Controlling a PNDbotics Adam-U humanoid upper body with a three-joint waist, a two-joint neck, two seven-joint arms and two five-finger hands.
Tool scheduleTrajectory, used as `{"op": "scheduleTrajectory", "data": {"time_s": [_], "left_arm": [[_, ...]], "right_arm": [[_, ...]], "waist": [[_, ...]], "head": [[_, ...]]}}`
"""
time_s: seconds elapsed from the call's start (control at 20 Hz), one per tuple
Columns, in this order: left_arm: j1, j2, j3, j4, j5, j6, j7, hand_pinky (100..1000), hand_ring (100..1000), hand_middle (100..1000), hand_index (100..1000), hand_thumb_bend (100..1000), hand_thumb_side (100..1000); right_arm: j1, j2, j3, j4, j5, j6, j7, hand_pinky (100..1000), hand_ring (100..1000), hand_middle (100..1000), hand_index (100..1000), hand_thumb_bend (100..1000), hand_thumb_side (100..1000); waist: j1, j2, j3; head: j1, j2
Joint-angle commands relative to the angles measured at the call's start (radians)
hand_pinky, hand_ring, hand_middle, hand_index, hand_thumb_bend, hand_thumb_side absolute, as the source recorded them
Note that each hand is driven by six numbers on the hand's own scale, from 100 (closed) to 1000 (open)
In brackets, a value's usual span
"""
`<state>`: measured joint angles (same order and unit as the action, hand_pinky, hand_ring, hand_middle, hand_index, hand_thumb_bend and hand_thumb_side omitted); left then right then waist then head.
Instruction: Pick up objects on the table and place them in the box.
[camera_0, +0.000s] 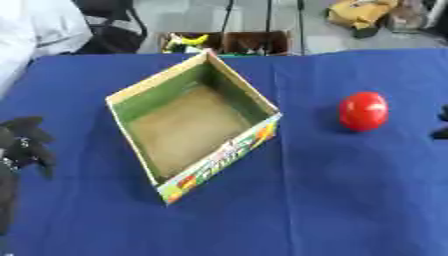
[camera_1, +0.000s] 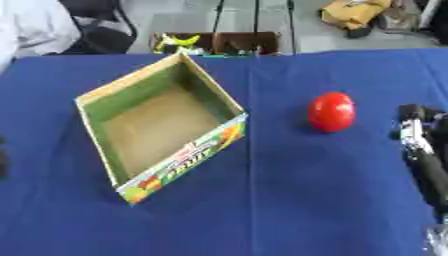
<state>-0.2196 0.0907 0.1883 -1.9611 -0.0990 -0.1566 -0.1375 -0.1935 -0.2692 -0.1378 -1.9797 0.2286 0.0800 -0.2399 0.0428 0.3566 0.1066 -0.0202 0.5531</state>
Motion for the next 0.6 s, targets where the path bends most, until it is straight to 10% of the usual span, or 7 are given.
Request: {"op": "scheduleTrajectory", "data": {"time_s": [0.05,0.6], "left_arm": [[-0.005,0.012,0.000,-0.014,-0.002,0.002,0.002,253,388,504,737,100,927],[-0.002,0.015,0.001,-0.012,-0.004,0.002,0.002,252,387,503,736,100,927]], "right_arm": [[-0.016,-0.025,-0.011,-0.020,0.034,-0.012,0.010,704,594,661,778,365,897],[-0.090,-0.184,-0.014,-0.020,0.183,-0.039,0.136,776,739,798,872,558,1000]], "waist": [[-0.002,-0.023,-0.001],[-0.005,-0.023,-0.003]], "head": [[-0.002,0.014],[-0.003,0.009]]}}
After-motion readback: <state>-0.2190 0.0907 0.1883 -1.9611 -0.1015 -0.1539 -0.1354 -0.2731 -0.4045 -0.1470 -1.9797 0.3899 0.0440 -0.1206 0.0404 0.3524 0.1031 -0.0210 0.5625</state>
